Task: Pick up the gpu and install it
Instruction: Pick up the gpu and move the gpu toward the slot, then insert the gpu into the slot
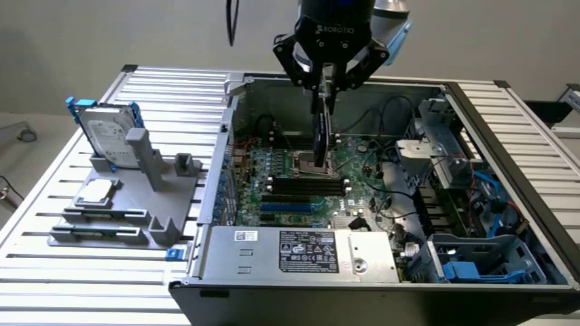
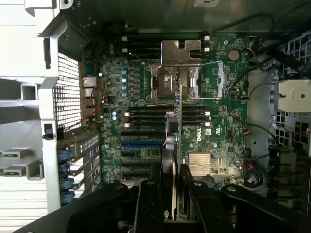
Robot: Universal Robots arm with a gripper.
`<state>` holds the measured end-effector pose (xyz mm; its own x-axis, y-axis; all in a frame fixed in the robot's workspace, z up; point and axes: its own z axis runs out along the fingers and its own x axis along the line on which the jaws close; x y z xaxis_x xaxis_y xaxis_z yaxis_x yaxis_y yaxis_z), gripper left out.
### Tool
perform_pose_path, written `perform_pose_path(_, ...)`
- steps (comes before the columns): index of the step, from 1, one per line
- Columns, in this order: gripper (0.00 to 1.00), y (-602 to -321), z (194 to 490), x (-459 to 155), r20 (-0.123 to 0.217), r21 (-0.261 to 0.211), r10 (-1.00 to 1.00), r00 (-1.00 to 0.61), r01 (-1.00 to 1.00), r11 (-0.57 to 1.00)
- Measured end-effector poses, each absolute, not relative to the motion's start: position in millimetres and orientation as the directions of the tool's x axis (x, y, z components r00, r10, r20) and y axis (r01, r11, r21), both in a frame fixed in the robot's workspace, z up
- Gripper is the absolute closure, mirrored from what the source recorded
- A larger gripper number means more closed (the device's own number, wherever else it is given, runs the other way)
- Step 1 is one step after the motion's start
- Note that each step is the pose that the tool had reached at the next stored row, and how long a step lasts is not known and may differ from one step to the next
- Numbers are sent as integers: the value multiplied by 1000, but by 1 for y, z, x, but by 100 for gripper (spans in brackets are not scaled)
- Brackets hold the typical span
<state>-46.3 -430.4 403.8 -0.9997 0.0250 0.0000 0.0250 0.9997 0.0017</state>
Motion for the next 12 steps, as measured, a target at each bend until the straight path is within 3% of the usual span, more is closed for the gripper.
perform_pose_path(12, 73, -430, 404, -46, 8, 0, 25, -1000, 25, 1000)
